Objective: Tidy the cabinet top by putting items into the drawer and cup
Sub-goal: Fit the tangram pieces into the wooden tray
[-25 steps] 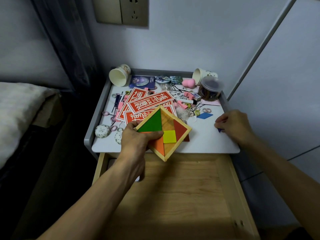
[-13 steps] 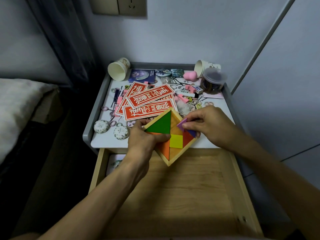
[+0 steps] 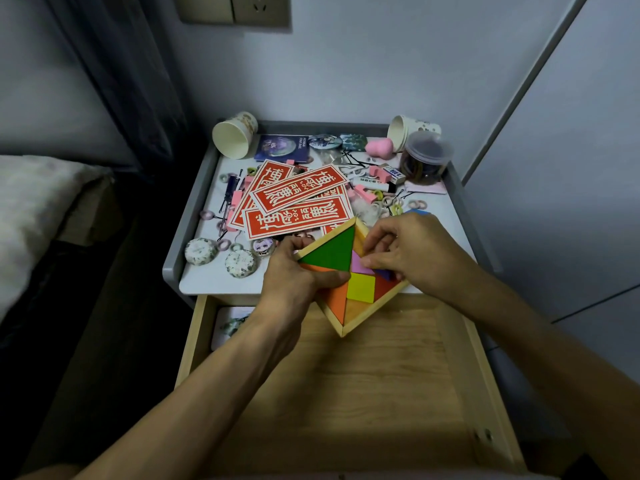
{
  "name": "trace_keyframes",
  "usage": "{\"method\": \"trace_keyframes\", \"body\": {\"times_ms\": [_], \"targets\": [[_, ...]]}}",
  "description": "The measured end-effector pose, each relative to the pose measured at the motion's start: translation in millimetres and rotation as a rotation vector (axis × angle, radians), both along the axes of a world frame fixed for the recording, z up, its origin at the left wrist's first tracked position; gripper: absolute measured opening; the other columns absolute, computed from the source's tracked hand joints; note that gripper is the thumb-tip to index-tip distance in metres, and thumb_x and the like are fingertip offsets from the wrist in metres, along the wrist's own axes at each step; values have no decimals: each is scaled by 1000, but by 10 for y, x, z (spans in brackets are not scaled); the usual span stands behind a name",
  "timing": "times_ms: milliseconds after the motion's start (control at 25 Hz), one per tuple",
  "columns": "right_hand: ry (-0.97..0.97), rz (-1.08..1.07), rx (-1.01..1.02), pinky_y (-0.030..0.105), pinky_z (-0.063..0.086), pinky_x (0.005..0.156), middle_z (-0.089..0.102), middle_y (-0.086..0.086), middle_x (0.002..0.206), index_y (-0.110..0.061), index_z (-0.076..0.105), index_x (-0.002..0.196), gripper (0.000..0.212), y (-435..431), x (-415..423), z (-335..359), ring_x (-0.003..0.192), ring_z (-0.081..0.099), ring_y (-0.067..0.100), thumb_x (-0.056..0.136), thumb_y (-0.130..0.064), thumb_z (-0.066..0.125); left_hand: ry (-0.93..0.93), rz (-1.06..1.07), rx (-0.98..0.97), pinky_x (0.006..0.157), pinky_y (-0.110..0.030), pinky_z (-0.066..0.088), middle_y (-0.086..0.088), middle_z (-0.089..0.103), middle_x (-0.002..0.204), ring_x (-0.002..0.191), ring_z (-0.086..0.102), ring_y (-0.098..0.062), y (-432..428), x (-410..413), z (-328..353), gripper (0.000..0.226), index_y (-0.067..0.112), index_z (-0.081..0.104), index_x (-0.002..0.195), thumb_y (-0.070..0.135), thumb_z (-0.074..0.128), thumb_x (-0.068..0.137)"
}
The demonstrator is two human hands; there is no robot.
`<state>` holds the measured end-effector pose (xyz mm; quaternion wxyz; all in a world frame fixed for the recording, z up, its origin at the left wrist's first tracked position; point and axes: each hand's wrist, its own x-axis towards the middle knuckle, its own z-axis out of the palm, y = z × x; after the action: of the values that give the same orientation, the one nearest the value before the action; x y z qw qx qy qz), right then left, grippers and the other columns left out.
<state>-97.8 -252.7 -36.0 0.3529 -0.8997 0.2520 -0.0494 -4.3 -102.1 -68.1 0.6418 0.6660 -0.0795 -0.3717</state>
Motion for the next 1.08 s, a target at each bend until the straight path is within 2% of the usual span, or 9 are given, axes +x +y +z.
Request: {"method": "trace_keyframes", "body": {"times_ms": [160, 240, 360, 440, 560, 680, 800, 1000, 1080], "targets": [[-9, 26, -40, 9, 41, 48, 61, -10, 68, -24, 68, 80, 12, 56, -22, -10, 58, 57, 0, 78, -22, 79, 29, -2, 5, 75, -39, 57, -9, 68, 107, 98, 67, -28, -12, 6, -42, 60, 11, 53, 114, -6, 83, 65], [-98, 10, -37, 9, 43, 49, 63, -10, 71, -21, 70, 82, 7, 25, -57, 51, 60, 58, 0, 81, -22, 77, 74, 18, -10, 79, -44, 57, -10, 69, 107, 98, 67, -30, -13, 19, -57, 60, 13, 54, 113, -7, 83, 64], [-219, -29, 95, 17, 49, 50, 69, 0, 74, -17, 70, 84, 3, -24, -95, 126, 51, 59, 9, 84, -15, 72, 151, 65, -52, 69, -36, 56, -10, 70, 109, 96, 69, -29, 2, 57, -43, 63, 12, 53, 118, -8, 81, 65], [-188, 19, 173, 21, 53, 53, 70, 4, 78, -18, 69, 85, 12, 9, -111, 114, 52, 62, 12, 87, -7, 68, 201, 87, -92, 63, -32, 56, -12, 70, 111, 95, 70, -28, -2, 62, -38, 66, 8, 52, 123, -11, 79, 66], [-174, 102, 216, 21, 56, 62, 71, 4, 83, -19, 68, 87, 21, 112, -150, 76, 62, 69, 11, 87, 2, 65, 229, 113, -145, 69, -34, 60, -16, 70, 111, 95, 70, -32, -15, 46, -48, 67, 1, 51, 125, -15, 77, 66], [-299, 88, 170, 19, 55, 60, 70, 3, 77, -10, 70, 87, 16, 223, -176, 36, 63, 68, 8, 80, 4, 72, 235, 134, -173, 78, -40, 60, -18, 70, 111, 99, 69, -35, -21, 46, -56, 65, 0, 51, 124, -15, 76, 66], [-354, 70, 122, 23, 58, 60, 69, 1, 77, -9, 72, 87, 14, 315, -154, -46, 68, 68, 9, 79, 1, 76, 254, 129, -196, 81, -42, 59, -20, 69, 113, 101, 68, -37, -14, 55, -59, 64, -2, 50, 126, -15, 75, 68], [-373, 181, -198, 7, 44, 67, 69, -8, 81, -13, 74, 83, 14, 314, -140, -76, 72, 58, -4, 73, -6, 82, 276, 132, -212, 84, -45, 58, -22, 68, 114, 103, 67, -39, -5, 70, -60, 62, -3, 50, 126, -16, 73, 69], [-389, 164, -220, 6, 41, 67, 66, -8, 84, -13, 74, 85, 13, 281, -133, -67, 74, 56, -3, 75, -9, 81, 272, 135, -216, 86, -47, 58, -20, 69, 113, 101, 68, -37, 6, 85, -55, 61, -1, 51, 125, -16, 73, 70]]}}
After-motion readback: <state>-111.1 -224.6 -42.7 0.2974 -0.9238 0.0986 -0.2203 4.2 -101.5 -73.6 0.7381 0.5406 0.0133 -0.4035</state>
